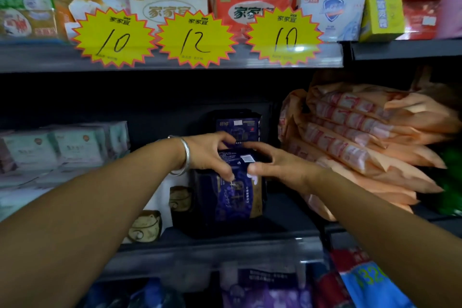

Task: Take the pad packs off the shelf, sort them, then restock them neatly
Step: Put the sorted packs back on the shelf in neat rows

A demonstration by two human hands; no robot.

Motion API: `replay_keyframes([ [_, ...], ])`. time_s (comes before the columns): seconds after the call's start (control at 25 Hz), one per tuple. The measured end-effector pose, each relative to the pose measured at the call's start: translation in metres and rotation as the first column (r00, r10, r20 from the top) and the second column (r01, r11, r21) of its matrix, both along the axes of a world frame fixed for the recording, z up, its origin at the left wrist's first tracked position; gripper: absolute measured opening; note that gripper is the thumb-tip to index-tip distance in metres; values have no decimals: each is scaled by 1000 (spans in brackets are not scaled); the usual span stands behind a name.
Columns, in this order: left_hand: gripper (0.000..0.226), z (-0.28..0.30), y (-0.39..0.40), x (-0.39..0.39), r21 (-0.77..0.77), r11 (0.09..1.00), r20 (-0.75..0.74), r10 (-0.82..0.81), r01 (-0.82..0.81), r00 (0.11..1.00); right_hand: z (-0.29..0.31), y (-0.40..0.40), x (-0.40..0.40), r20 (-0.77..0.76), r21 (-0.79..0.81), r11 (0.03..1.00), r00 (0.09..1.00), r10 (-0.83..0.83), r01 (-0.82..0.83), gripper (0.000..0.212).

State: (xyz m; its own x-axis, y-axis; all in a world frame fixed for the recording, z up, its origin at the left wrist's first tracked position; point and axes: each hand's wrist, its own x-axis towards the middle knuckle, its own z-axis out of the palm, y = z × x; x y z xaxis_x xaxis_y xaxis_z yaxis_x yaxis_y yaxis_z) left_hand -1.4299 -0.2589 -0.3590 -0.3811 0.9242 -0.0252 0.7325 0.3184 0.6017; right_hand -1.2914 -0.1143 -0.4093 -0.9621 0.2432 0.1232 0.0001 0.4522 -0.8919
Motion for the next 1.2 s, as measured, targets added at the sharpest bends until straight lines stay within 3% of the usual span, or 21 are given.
replay_keyframes([
  [0.12, 86, 0, -2, 16, -2, 1000, -18, -5, 5, 1000, -3, -8, 16, 4, -77, 997, 1000, 18, -18, 76],
  [0.24, 89, -2, -3, 29, 48, 999, -54, 28, -26, 998, -12, -5, 27, -60, -114, 991, 995, -82, 74, 70],
  [0.36, 113, -8, -9, 30, 173, 975, 93, 122, -137, 988, -27, 6, 35, -101, -300, 938, 973, -210, 171, 73],
  [0.48, 116, -25, -16, 35, 105, 978, 191, 160, -182, 969, -34, 9, 45, -123, -452, 868, 950, -288, 204, 64],
  [0.6, 92, -37, -17, 43, 68, 970, 313, 202, -234, 928, -36, 6, 47, -135, -425, 880, 946, -293, 212, 76],
  [0.72, 104, -41, -19, 43, 56, 964, 330, 227, -259, 916, -36, 2, 44, -131, -337, 910, 945, -300, 242, 93],
  [0.84, 92, -53, -19, 39, 42, 956, 294, 267, -292, 918, -35, 4, 39, -124, -264, 937, 955, -270, 230, 94],
  [1.0, 90, -66, -15, 33, -23, 948, 314, 307, -316, 898, -46, 5, 36, 10, -42, 975, 976, -216, 217, 100],
  [1.08, 86, -67, -13, 31, -19, 944, 347, 315, -330, 883, -49, 12, 36, 6, -119, 955, 962, -272, 271, 104],
  [1.2, 77, -72, -8, 28, 23, 915, 395, 363, -404, 844, -51, 26, 31, 2, -362, 852, 914, -406, 379, 110],
])
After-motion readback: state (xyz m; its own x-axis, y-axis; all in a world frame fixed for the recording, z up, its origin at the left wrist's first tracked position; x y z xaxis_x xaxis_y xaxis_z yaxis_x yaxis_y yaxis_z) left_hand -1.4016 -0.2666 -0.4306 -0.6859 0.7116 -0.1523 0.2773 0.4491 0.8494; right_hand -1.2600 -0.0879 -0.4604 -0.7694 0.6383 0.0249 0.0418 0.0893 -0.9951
